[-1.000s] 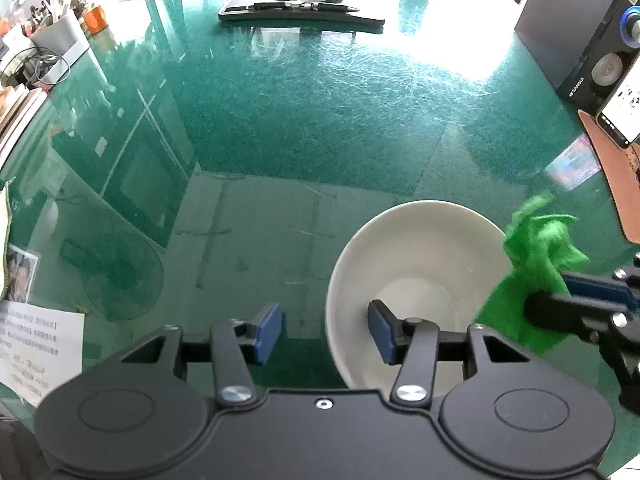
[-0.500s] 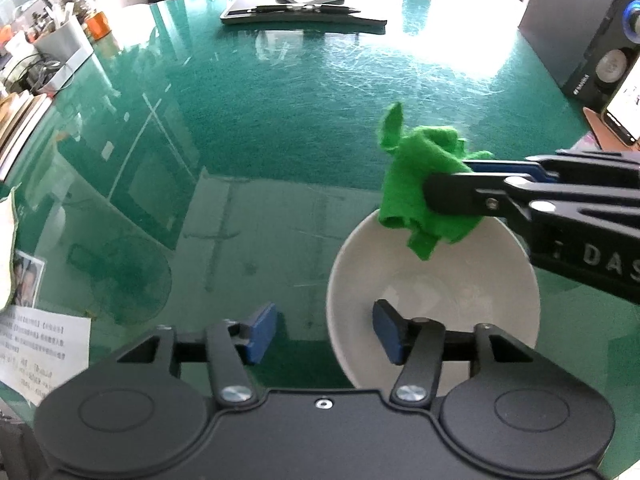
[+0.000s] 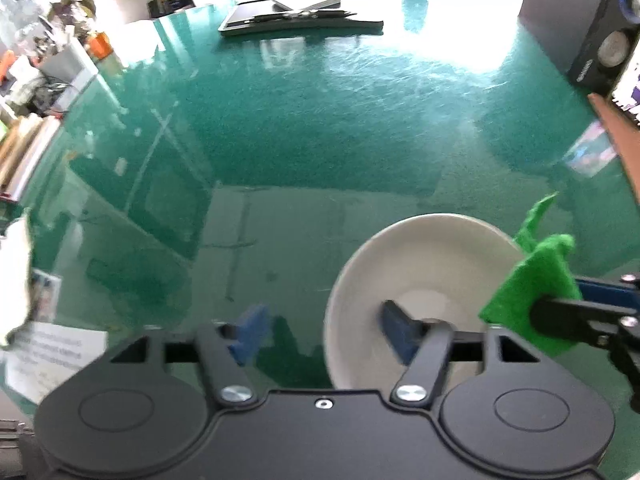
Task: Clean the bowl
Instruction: 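Hold the bowl with the left tool while the right tool wipes the cloth along the rim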
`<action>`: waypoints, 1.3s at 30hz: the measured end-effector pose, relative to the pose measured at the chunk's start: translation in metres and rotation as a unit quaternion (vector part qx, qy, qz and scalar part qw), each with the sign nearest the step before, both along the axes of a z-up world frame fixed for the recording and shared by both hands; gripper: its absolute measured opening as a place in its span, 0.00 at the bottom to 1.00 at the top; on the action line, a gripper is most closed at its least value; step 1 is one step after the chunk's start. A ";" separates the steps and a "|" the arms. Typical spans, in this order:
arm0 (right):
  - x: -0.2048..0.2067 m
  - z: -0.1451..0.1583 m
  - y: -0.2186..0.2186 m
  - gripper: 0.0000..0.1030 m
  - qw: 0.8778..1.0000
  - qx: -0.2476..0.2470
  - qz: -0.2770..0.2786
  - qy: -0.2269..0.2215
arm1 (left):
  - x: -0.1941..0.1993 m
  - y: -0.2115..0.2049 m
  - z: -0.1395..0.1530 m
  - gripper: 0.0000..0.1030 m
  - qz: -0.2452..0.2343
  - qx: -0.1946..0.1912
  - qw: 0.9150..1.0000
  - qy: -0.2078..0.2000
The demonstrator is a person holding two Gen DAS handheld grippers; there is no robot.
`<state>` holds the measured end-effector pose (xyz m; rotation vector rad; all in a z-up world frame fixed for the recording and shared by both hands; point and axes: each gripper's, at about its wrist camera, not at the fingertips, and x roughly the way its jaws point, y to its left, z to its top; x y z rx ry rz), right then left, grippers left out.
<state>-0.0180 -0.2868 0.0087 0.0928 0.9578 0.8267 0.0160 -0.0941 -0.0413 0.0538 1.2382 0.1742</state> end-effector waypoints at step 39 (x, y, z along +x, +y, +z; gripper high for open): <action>0.038 -0.001 0.057 0.16 0.992 -0.073 0.090 -0.046 | -0.002 -0.017 0.006 0.28 -0.047 -0.002 0.999 -0.017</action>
